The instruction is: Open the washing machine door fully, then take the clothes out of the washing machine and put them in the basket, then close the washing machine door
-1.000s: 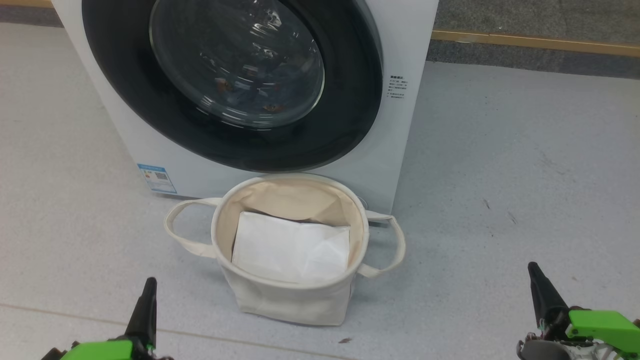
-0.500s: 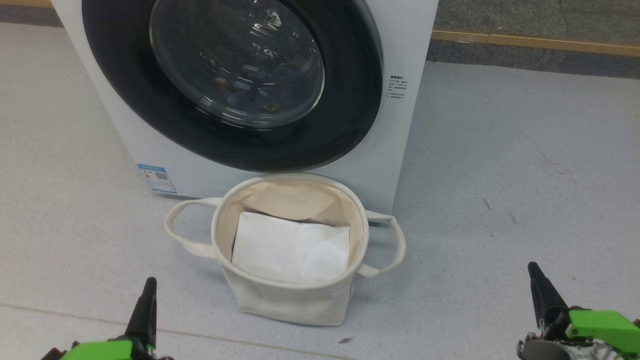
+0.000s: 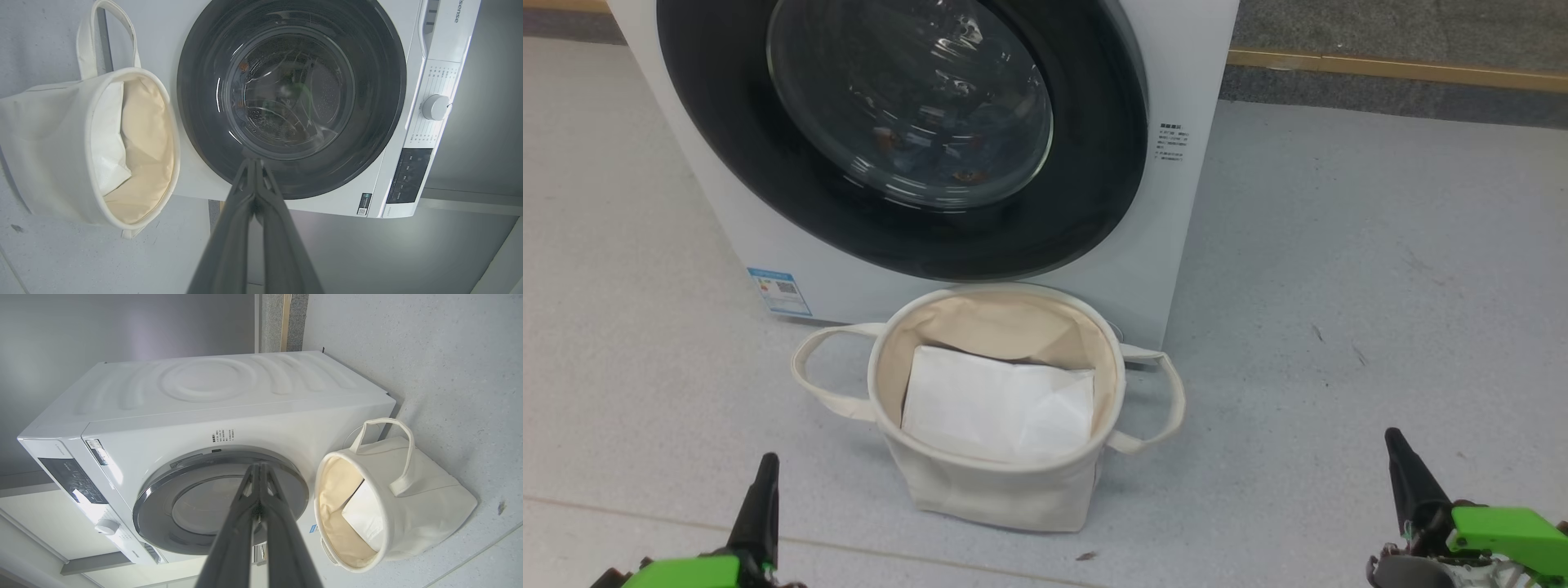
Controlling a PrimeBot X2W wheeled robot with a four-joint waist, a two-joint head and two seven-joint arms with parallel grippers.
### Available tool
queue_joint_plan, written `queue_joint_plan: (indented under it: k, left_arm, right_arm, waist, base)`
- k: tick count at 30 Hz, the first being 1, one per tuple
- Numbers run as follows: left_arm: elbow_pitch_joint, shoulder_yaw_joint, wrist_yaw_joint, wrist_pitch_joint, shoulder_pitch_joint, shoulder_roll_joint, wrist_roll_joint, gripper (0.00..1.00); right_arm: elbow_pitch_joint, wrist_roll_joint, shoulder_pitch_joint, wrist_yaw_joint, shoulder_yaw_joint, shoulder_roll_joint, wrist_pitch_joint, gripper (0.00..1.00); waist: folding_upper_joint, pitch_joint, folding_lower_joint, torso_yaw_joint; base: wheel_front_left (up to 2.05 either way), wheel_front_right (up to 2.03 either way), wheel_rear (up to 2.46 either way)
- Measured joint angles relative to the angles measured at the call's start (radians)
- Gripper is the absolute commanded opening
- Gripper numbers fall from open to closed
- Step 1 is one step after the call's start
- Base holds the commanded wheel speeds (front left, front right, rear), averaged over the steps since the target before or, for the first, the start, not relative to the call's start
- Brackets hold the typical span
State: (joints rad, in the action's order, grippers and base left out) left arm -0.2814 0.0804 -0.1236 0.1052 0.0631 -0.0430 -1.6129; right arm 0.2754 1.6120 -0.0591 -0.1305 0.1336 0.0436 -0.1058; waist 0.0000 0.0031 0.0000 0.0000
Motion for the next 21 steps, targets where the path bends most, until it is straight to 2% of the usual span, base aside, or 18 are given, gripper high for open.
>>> queue_joint_plan:
  k: [5, 6, 12, 18, 21]
  left_arm:
    - [0.0, 0.0, 0.0, 0.0, 0.0, 0.0, 0.0, 0.0]
    - [-0.012, -0.001, 0.0, -0.001, -0.002, 0.001, 0.0, 1.0]
    - [-0.083, -0.005, 0.001, -0.002, -0.049, 0.008, 0.0, 1.0]
    - [-0.081, -0.005, 0.001, -0.016, -0.059, 0.008, 0.003, 1.0]
    - [-0.078, -0.004, 0.001, -0.026, -0.059, 0.008, 0.016, 1.0]
  right_arm:
    - [0.0, 0.0, 0.0, 0.0, 0.0, 0.0, 0.0, 0.0]
    - [0.011, 0.0, 0.002, 0.0, -0.001, -0.001, 0.0, 1.0]
    - [0.083, 0.0, 0.049, 0.0, -0.003, -0.008, 0.002, 1.0]
    - [0.075, -0.009, 0.058, 0.0, -0.008, -0.009, 0.014, 1.0]
    - [0.069, -0.011, 0.057, 0.0, -0.011, -0.009, 0.023, 1.0]
  waist:
    - [0.0, 0.0, 0.0, 0.0]
    - [0.0, 0.0, 0.0, 0.0]
    - [0.0, 0.001, 0.0, 0.0]
    - [0.0, -0.001, 0.0013, 0.001]
    - [0.0, 0.0, 0.0003, 0.002]
  base:
    - [0.0, 0.0, 0.0]
    - [0.0, 0.0, 0.0]
    - [0.0, 0.0, 0.0]
    - [0.0, 0.0, 0.0]
    - [0.0, 0.0, 0.0]
